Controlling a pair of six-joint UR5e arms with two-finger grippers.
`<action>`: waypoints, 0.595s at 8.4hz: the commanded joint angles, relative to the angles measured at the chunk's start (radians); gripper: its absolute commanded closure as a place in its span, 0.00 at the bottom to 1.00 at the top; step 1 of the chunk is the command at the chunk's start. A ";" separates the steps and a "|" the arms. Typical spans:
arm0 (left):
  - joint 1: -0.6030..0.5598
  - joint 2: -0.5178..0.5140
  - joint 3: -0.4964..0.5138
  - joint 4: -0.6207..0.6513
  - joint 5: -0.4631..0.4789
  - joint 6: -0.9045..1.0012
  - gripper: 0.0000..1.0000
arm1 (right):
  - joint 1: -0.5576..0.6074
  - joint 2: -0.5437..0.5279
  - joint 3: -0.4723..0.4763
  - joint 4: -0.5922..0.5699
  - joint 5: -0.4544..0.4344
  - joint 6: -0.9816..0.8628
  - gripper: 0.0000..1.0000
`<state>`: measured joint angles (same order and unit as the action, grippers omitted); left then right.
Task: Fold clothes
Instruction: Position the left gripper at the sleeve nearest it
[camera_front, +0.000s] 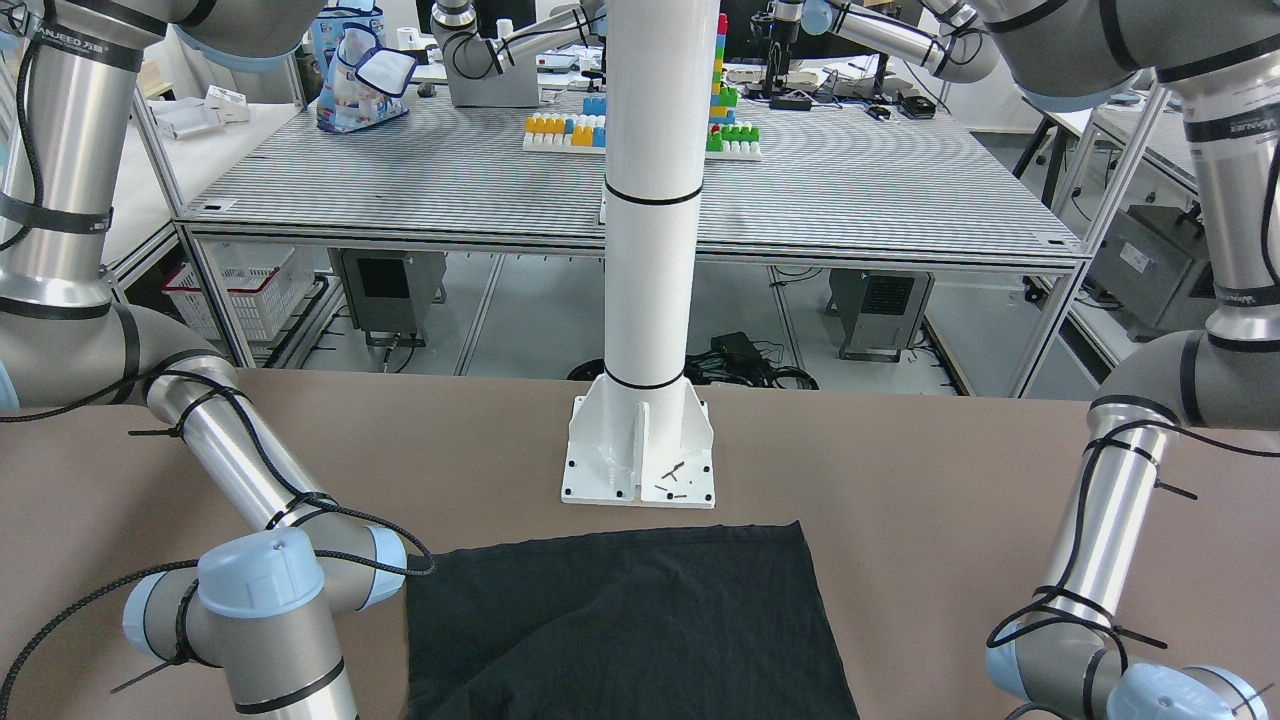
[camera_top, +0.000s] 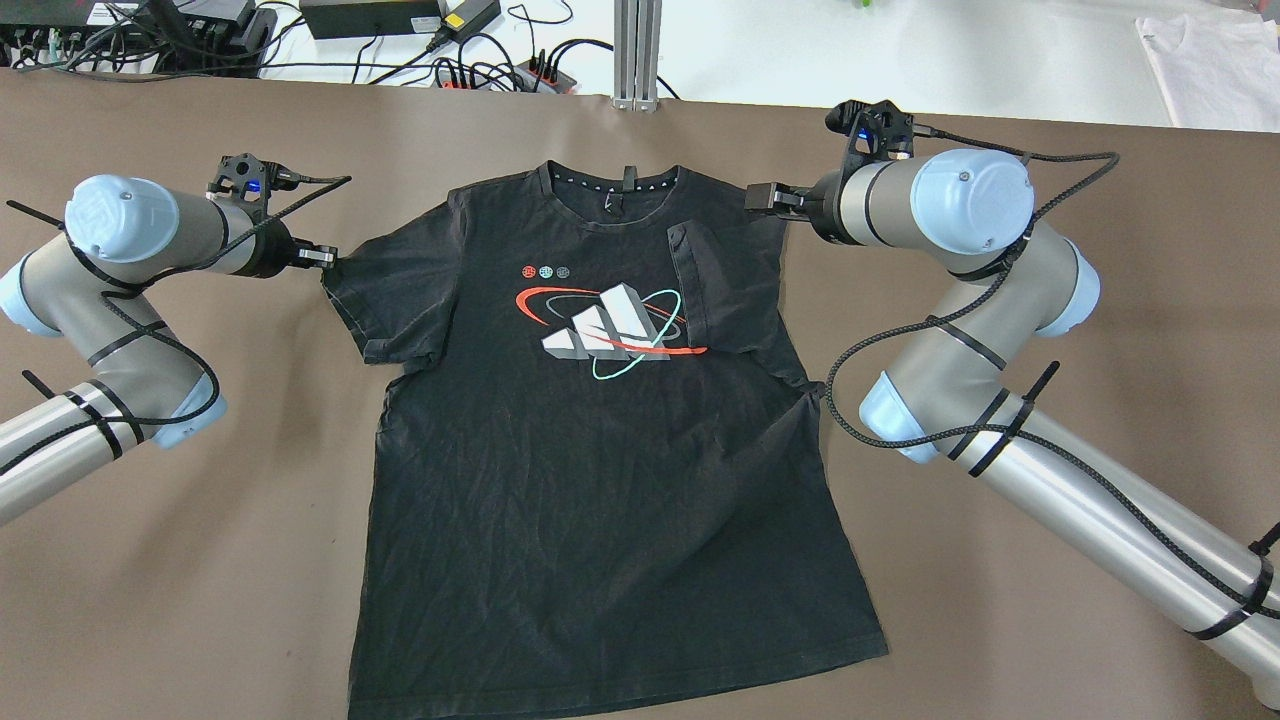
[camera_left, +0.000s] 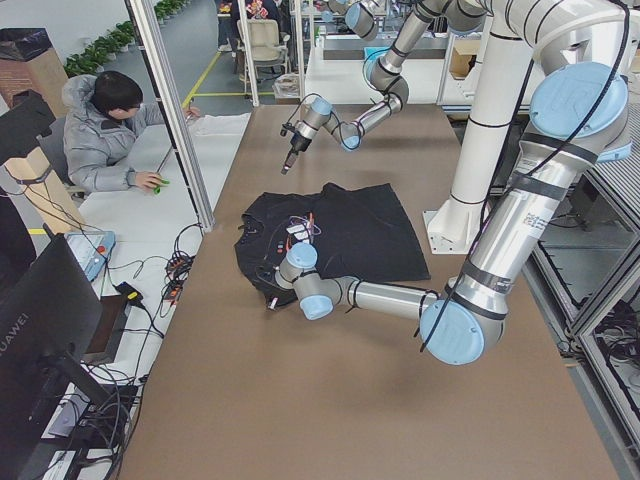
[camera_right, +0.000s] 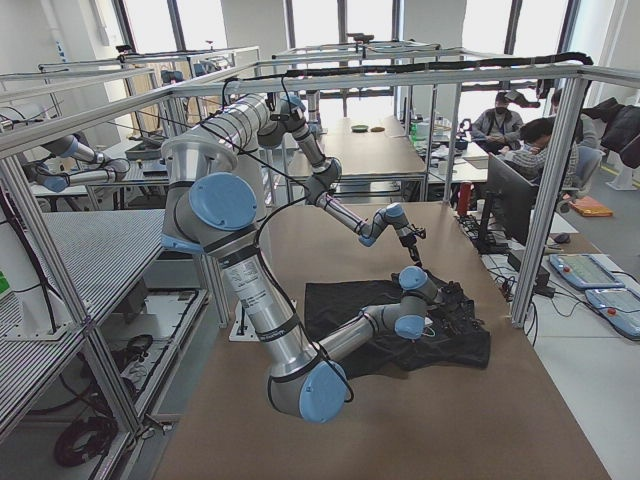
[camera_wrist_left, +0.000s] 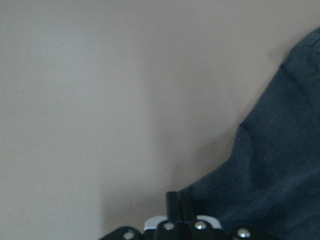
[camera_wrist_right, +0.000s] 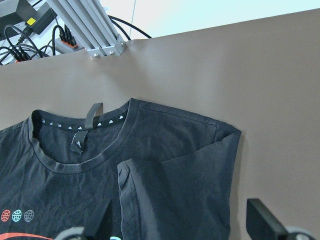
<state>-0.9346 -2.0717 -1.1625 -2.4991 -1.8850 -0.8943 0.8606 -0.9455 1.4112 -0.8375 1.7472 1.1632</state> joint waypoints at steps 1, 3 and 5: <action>-0.001 -0.022 -0.003 0.025 -0.002 0.000 1.00 | 0.000 -0.001 -0.002 0.000 0.000 0.000 0.06; -0.004 -0.030 -0.115 0.154 -0.002 0.000 1.00 | 0.000 -0.001 -0.002 0.000 0.000 0.000 0.06; 0.005 -0.045 -0.276 0.383 0.000 -0.029 1.00 | 0.000 -0.003 -0.002 0.000 -0.002 0.001 0.06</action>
<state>-0.9370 -2.1025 -1.3012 -2.3103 -1.8867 -0.9000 0.8606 -0.9473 1.4102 -0.8376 1.7472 1.1634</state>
